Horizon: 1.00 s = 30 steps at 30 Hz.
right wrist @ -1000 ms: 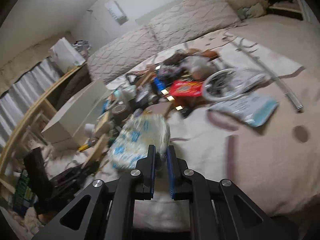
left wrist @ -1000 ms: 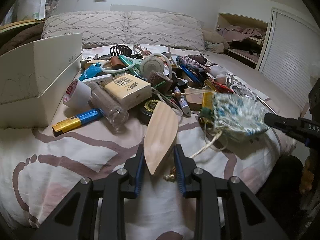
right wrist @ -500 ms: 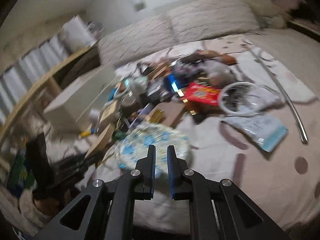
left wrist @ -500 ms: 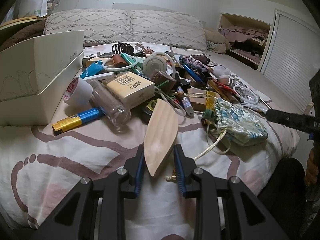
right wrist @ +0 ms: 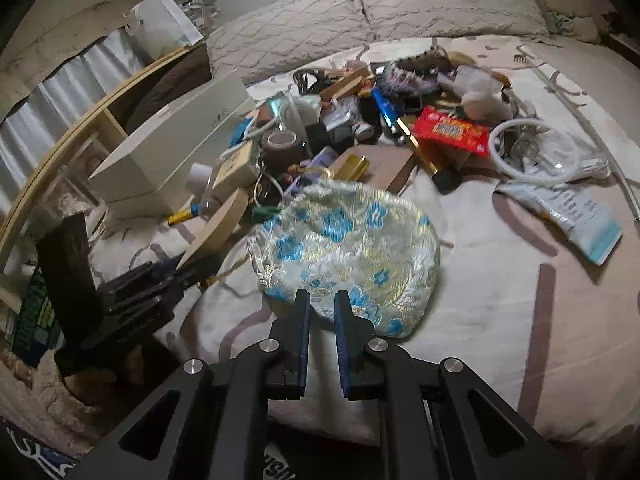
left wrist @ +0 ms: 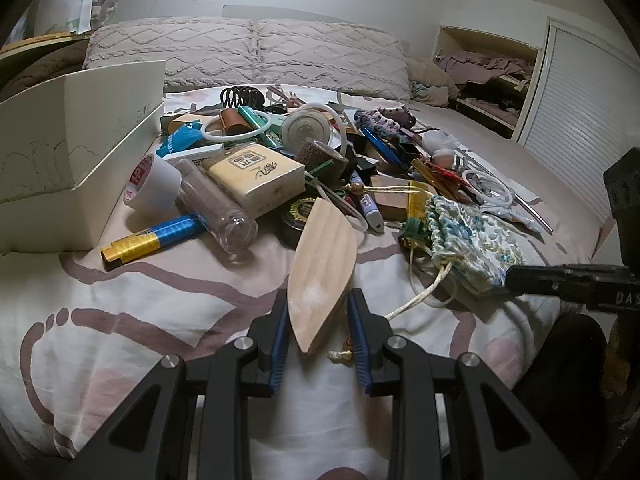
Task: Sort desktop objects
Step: 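Move the right gripper over the blue floral pouch while the left gripper straddles the wooden board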
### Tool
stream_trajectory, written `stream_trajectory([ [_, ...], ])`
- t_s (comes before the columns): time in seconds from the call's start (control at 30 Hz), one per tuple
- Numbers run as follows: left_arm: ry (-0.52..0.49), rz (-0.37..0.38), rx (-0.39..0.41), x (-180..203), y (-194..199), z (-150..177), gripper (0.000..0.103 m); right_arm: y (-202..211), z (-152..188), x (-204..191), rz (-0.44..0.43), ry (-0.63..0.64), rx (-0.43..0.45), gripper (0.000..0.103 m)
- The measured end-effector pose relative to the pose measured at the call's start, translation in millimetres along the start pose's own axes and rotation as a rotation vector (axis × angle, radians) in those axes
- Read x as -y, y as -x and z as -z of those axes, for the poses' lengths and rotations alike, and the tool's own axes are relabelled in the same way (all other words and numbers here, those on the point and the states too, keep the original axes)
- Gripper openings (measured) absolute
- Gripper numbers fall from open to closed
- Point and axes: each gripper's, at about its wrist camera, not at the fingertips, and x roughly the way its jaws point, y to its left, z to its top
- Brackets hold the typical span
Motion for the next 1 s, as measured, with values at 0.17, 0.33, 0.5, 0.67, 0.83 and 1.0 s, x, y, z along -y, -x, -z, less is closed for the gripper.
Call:
stream_trajectory([
  [0.17, 0.001, 0.001, 0.001, 0, 0, 0, 0.028, 8, -9, 17, 0.122, -0.024, 0.039, 0.012],
  [0.33, 0.009, 0.0, 0.009, -2, 1, -1, 0.028, 13, -13, 43, 0.158, -0.112, 0.063, 0.012],
  [0.5, 0.022, -0.005, 0.007, -5, 0, -2, 0.028, 2, -6, 40, 0.062, -0.121, -0.003, 0.012],
  [0.67, 0.005, -0.032, -0.002, -3, -2, -1, 0.028, -4, 1, 14, -0.058, -0.056, -0.066, 0.012],
  [0.83, 0.018, -0.045, 0.004, -7, -2, -2, 0.052, -5, 7, -7, -0.077, 0.021, -0.09, 0.012],
  [1.0, 0.009, -0.052, 0.002, -5, -2, -2, 0.055, 0, 6, -6, -0.064, 0.032, -0.077, 0.012],
])
